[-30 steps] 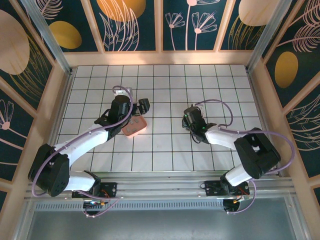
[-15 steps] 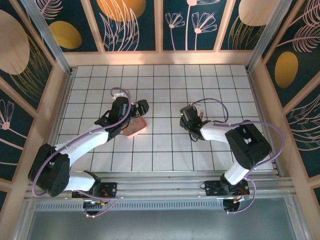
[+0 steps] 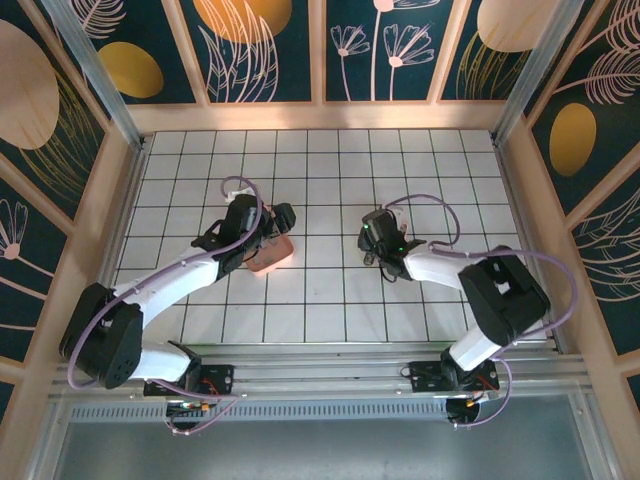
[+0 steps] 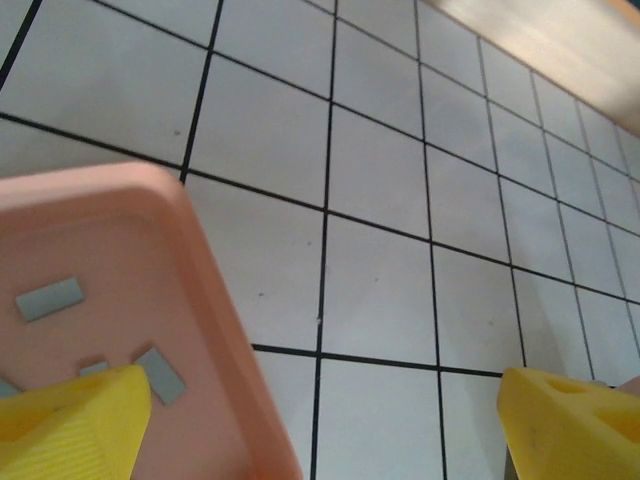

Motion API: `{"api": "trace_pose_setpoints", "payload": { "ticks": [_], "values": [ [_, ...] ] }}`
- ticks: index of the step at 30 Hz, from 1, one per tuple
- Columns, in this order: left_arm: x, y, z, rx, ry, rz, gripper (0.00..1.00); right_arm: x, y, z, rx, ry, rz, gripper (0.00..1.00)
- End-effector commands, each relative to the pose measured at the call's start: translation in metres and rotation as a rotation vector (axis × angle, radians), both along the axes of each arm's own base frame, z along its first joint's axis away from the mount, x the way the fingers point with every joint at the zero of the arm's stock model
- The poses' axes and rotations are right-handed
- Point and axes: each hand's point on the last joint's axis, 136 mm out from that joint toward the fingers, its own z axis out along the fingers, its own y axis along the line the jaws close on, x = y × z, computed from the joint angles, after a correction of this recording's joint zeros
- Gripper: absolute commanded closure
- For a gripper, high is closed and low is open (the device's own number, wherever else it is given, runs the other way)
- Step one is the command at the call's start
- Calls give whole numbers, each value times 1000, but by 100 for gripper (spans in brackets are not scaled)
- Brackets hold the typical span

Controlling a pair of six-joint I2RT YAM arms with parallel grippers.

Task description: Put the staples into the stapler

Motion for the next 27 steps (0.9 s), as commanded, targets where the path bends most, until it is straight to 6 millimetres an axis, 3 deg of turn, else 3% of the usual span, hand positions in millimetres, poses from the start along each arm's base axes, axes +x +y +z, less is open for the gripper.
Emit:
{"api": "trace_pose_setpoints", "payload": {
  "ticks": [1, 6, 13, 19, 22, 24, 27],
  "values": [
    [0, 6, -4, -25, 78, 58, 16, 5, 4, 52, 33, -109, 29, 53],
    [0, 12, -17, -22, 181, 127, 24, -1, 8, 84, 81, -190, 80, 55],
    [-3, 11, -33, -14, 264, 140, 26, -4, 23, 103, 125, -222, 169, 56],
    [-5, 26, -27, -27, 253, 171, 21, -8, 50, 112, 182, -208, 294, 56],
    [-5, 43, -26, -23, 254, 196, 17, -7, 68, 115, 220, -197, 368, 47],
    [-5, 56, -24, -19, 247, 213, 7, -6, 78, 118, 240, -189, 400, 44],
    [-2, 71, -21, -17, 233, 220, 3, -2, 86, 122, 243, -195, 434, 43]
  ]
}}
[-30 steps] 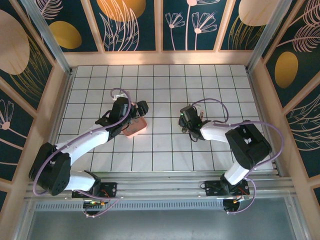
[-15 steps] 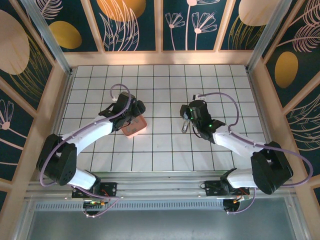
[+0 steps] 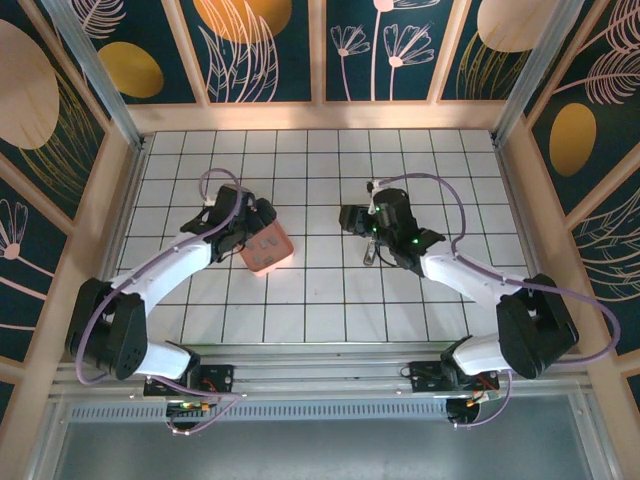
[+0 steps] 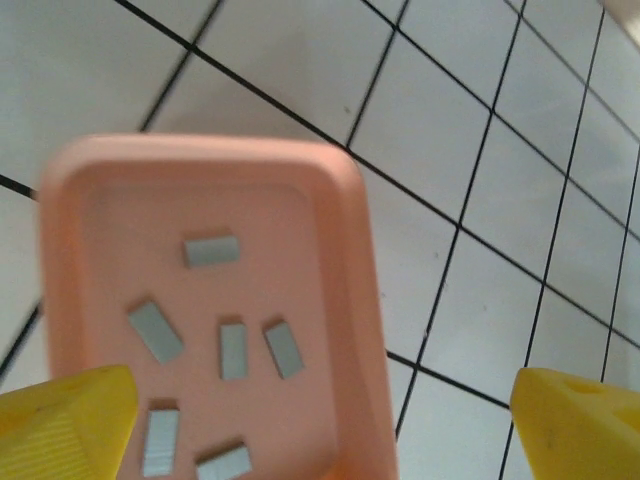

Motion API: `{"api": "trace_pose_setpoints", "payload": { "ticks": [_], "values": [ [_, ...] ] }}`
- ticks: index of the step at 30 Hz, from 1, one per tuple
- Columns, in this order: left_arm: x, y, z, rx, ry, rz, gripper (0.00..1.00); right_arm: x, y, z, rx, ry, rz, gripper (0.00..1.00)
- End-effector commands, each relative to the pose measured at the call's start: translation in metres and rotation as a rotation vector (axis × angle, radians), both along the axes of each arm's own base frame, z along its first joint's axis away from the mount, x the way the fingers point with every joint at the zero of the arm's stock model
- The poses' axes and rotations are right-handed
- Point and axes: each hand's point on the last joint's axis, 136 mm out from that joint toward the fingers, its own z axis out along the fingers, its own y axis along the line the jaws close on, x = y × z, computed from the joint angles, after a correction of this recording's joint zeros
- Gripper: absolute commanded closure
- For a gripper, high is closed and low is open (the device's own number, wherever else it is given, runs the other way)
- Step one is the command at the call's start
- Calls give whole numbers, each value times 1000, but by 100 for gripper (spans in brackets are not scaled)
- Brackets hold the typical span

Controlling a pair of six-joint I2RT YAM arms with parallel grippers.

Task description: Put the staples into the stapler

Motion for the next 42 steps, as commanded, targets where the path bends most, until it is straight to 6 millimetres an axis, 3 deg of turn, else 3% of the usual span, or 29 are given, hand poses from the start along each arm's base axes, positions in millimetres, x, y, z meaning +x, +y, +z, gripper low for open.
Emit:
{"api": "trace_pose_setpoints", "payload": {
  "ticks": [1, 9, 16, 26, 34, 42],
  "values": [
    [-5, 16, -1, 19, 12, -12, 3, 3, 21, 17, 23, -44, 88, 43],
    [0, 37, -26, 67, 66, -14, 1, 10, 30, 22, 0, -66, 126, 43],
    [13, 29, -42, 78, 70, -73, 3, 10, 30, 24, 3, -73, 130, 43],
    [34, 1, -56, 8, 87, -184, 8, 7, 21, 26, -16, -77, 105, 44],
    [29, -22, -45, -53, 57, -228, 10, 5, 18, 21, -28, -47, 96, 44],
    [15, -62, -40, -125, 55, -301, 10, 6, 18, 16, -38, 1, 80, 45]
  ]
}}
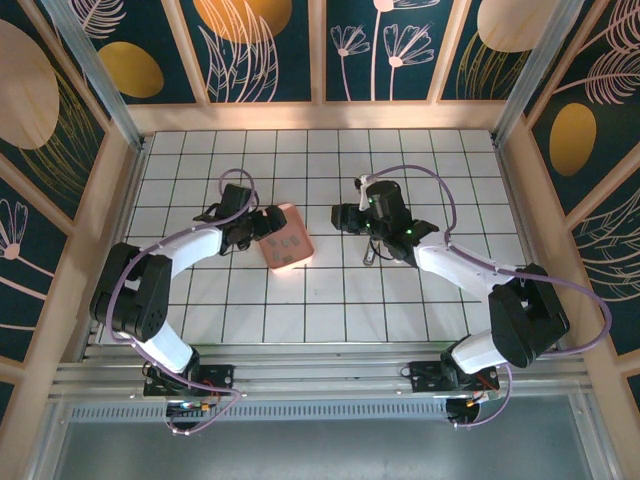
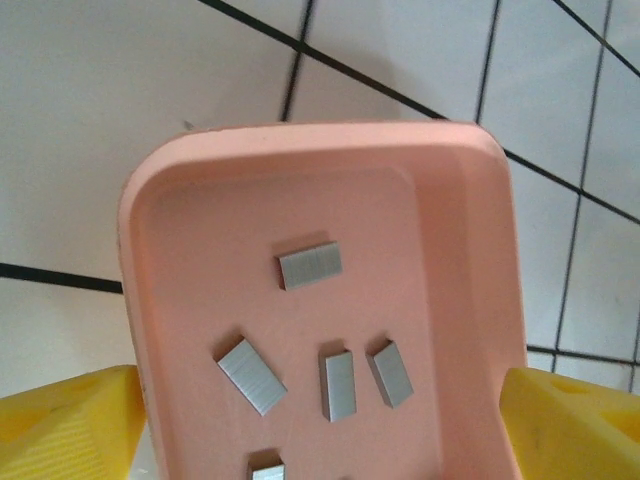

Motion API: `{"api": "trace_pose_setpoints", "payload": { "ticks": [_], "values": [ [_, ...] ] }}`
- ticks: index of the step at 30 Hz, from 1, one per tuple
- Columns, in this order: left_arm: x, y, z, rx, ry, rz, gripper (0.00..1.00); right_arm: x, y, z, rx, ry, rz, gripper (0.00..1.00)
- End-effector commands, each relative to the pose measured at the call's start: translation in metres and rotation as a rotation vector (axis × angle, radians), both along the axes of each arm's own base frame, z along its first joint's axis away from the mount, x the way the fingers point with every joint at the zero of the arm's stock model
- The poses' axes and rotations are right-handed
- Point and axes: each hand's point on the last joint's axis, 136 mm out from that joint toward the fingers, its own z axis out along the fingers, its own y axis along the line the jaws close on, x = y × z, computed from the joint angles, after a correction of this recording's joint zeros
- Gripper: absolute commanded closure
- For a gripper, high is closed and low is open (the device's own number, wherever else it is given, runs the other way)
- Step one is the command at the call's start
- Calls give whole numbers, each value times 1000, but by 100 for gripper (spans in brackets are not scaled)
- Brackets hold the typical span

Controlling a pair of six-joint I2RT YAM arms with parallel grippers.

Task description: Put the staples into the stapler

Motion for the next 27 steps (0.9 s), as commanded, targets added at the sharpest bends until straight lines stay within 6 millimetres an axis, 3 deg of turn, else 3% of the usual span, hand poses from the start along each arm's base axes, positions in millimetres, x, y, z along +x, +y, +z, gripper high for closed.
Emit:
{"api": "trace_pose_setpoints", "payload": {
  "ticks": [1, 7, 12, 16, 27],
  "values": [
    [-1, -25, 18, -80, -37, -37, 10, 4, 2, 16, 14, -7, -22, 45],
    [-6, -49, 21, -128, -52, -102, 10, 4, 5, 14, 9, 23, -28, 47],
    [-1, -40, 42, -100, -127, -76, 8, 0, 20, 10, -40, 52, 16, 47],
    [3, -21, 54, -56, -175, -22, 6, 0, 35, 6, -85, 97, 38, 48],
    [-1, 53, 41, -67, -200, 229, 3, -10, 69, -22, -171, 246, 44, 52]
  ]
}}
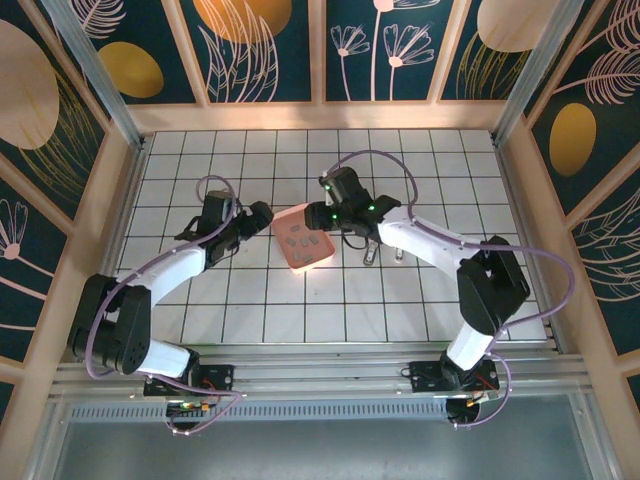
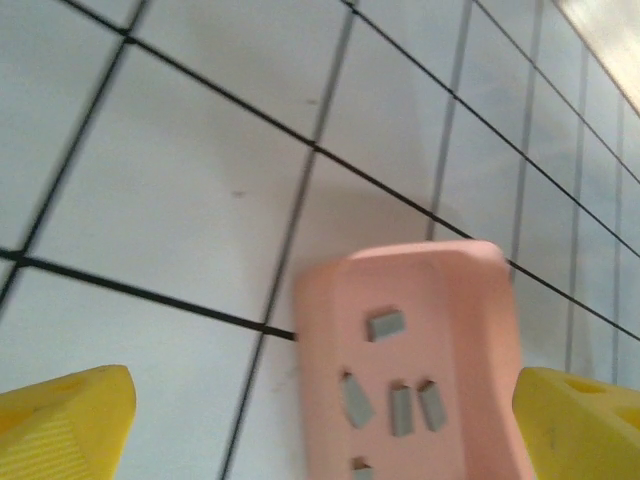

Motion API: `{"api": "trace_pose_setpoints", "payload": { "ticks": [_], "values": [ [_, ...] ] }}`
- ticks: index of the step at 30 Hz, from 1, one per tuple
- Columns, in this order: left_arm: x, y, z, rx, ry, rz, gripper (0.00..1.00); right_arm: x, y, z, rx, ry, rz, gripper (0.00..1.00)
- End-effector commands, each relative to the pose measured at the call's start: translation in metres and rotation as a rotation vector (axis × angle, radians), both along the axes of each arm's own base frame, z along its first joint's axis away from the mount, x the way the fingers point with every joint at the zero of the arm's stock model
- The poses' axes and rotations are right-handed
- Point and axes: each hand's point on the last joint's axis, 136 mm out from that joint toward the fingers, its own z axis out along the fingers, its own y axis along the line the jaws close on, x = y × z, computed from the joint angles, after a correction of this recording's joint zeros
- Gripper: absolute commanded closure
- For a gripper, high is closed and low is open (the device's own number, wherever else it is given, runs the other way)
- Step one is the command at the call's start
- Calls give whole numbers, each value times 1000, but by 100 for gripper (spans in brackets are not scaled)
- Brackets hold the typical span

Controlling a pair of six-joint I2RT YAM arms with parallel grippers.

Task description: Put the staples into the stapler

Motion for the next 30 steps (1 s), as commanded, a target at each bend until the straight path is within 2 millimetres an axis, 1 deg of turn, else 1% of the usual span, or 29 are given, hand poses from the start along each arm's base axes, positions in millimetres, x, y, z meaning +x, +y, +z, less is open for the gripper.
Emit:
{"api": "trace_pose_setpoints", "payload": {
  "ticks": [1, 3, 4, 7, 13, 18, 21, 25, 30],
  "values": [
    [4, 15, 7, -19, -47, 75, 3, -5, 6, -9, -46, 62, -29, 52],
    [5, 19, 6, -27, -52, 92, 3, -7, 13, -16, -65, 97, -13, 54],
    [4, 20, 5, -30, -52, 96, 3, -9, 17, -20, -70, 120, -2, 58],
    [2, 21, 1, -47, -38, 108, 2, -15, 30, -32, -75, 193, 53, 66],
    [-10, 24, -21, -88, 17, 135, 2, -9, 34, -54, -205, 252, 40, 66],
    [-18, 38, -30, -76, 43, 189, 2, -5, 37, -76, -306, 292, 46, 67],
    [-24, 46, -37, -76, 64, 206, 1, -2, 36, -84, -355, 303, 41, 67],
    [-27, 54, -40, -82, 68, 228, 1, 1, 39, -95, -371, 321, 42, 67],
    [-29, 57, -40, -80, 64, 231, 1, 1, 38, -110, -388, 346, 35, 67]
  ]
}}
